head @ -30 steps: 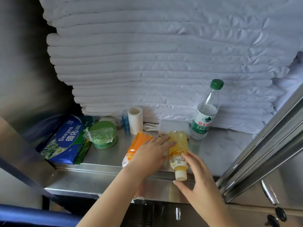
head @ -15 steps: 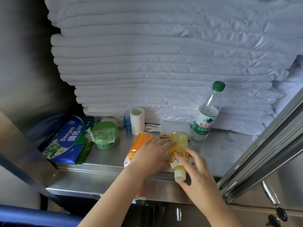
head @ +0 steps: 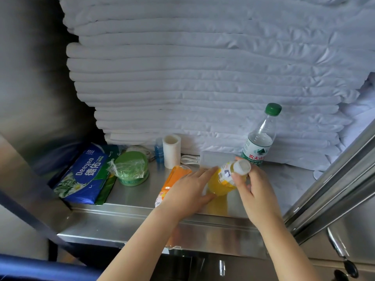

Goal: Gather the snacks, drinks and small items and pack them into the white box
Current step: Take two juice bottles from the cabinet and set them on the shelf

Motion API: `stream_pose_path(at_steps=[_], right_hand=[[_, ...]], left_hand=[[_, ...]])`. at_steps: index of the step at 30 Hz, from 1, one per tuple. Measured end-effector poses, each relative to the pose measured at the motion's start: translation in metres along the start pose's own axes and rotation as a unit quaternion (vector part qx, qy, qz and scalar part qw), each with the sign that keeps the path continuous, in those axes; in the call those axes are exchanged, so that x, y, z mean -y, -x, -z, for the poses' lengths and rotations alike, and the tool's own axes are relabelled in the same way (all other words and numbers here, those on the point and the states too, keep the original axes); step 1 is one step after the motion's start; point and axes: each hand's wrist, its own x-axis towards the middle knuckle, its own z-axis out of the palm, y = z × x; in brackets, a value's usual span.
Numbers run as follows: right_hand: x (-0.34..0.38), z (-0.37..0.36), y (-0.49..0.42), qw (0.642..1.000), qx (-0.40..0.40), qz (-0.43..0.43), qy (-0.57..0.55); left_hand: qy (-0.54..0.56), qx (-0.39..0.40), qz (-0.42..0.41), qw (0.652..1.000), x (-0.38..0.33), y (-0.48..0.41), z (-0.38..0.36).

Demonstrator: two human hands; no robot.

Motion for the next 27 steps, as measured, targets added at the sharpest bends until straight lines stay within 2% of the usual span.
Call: stream_pose_path(at_steps=[6, 18, 20, 23, 27], right_hand=[[0.001, -0.008, -0.026, 0.999, 0.003, -0.039, 0.017], [0.011, -0.017, -0.031, 0.999, 0.018, -0.024, 0.032], [0.012, -0.017, -0.025, 0.999, -0.008, -0.031, 0.027], [0.020, -0.018, -0.022, 0.996, -0.077, 0.005, 0.037], [0.029, -0.017, -0.037, 0.991, -0.103, 0.052, 0.069]], left_hand=[[-0.029, 0.005, 0.020, 0.999, 0.001, -0.001, -0.001], [-0.047, -0.027, 0.021, 0.998, 0.001, 0.002, 0.005], [-0.049, -0.028, 0.022, 0.998, 0.002, 0.002, 0.004], [-0.054, -0.029, 0.028, 0.998, 0.003, 0.003, 0.003], [-0.053, -0.037, 0.038, 0.997, 0.005, 0.003, 0.005]])
